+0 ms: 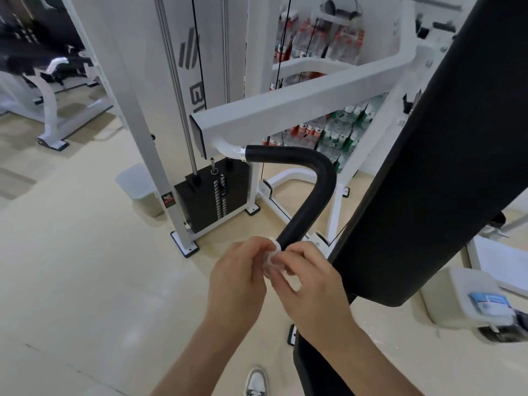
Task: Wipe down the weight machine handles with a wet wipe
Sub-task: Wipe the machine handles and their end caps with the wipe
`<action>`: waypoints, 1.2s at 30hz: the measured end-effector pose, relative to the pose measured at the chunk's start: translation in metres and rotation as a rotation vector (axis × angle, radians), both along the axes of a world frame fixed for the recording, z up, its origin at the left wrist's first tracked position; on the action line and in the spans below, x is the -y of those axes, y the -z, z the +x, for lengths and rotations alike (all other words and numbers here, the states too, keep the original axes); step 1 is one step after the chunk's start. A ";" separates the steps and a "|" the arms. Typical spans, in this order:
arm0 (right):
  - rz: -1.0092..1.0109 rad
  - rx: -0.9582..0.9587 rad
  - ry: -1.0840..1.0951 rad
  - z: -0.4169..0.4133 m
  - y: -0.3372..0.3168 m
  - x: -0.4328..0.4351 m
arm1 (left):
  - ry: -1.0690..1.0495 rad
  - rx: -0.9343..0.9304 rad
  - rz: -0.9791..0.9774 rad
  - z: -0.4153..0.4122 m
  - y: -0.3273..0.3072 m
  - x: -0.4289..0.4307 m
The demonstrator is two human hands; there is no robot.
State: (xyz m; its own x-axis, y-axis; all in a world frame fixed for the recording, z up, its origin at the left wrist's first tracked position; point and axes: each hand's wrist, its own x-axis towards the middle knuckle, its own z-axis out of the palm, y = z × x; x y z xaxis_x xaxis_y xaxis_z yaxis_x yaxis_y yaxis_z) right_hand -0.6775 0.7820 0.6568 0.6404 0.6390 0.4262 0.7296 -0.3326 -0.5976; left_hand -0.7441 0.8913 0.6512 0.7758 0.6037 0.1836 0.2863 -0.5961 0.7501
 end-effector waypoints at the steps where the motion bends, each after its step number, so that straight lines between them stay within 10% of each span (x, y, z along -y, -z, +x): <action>1: -0.022 0.013 -0.012 0.001 -0.001 -0.001 | 0.000 -0.017 -0.011 0.000 -0.002 -0.002; 8: -0.375 0.156 -0.124 0.004 -0.013 -0.011 | -0.096 0.116 -0.478 -0.004 -0.012 -0.005; 20: -0.346 0.211 -0.244 0.009 -0.009 -0.019 | -0.027 0.091 -0.265 -0.015 -0.007 0.001; 28: -0.123 0.202 -0.086 0.022 -0.007 -0.002 | 0.036 0.005 -0.256 -0.004 -0.019 -0.006; 36: 0.257 -0.289 0.232 0.017 0.004 -0.002 | 0.043 -0.053 -0.276 0.031 -0.025 -0.017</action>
